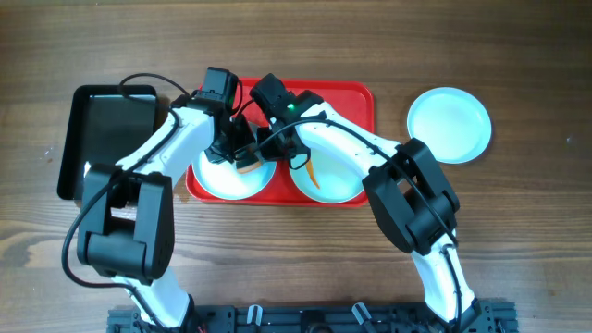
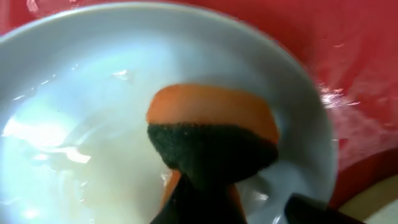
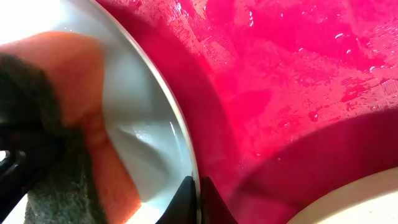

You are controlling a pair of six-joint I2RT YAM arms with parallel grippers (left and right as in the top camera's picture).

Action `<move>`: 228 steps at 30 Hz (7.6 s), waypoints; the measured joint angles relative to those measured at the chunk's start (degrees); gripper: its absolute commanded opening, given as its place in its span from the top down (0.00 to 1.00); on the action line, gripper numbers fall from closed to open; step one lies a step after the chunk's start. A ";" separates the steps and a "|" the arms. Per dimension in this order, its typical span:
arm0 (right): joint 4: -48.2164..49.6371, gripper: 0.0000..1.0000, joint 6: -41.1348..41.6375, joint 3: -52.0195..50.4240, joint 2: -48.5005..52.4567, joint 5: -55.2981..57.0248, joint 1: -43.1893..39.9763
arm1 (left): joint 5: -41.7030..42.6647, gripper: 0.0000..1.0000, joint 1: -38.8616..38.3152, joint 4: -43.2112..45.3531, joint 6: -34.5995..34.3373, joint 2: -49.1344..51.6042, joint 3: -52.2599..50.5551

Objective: Clean dirty plates on tray and stack at the side
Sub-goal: 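Scrub the left plate with the sponge while the right gripper holds it, then carry the left plate with the right gripper onto the plate at right, then reach the right gripper back and grip the last plate's rim, then scrub the last plate with the sponge while the right gripper steadies it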

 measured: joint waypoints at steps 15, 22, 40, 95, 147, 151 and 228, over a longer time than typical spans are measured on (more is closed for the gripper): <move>0.28 0.96 0.00 0.00 0.00 -0.17 0.13 | -20.28 0.96 2.71 -14.01 -0.22 -4.74 -0.11; 0.85 0.96 0.00 0.02 0.00 -0.15 0.13 | -20.00 0.96 2.71 -14.43 -0.22 -22.21 -0.13; -12.83 0.96 -20.68 21.68 -7.13 55.78 4.35 | -13.92 0.96 2.71 -16.04 -0.28 -23.26 -0.17; -21.86 0.96 -11.17 -4.07 -14.14 -0.63 -59.21 | -13.29 0.96 3.34 -15.04 -0.44 -23.26 -0.22; -10.75 0.81 -19.93 -16.17 -14.12 7.96 -21.90 | -12.02 0.96 3.34 -13.79 -0.42 -23.26 -1.20; -10.14 0.83 -20.15 -16.17 -14.12 4.81 -21.88 | -12.02 0.96 3.34 -13.75 -0.42 -23.26 -1.20; 15.61 0.96 6.10 -24.33 -14.03 -1.53 -8.50 | -2.91 0.96 1.33 -8.24 4.17 -17.05 -1.31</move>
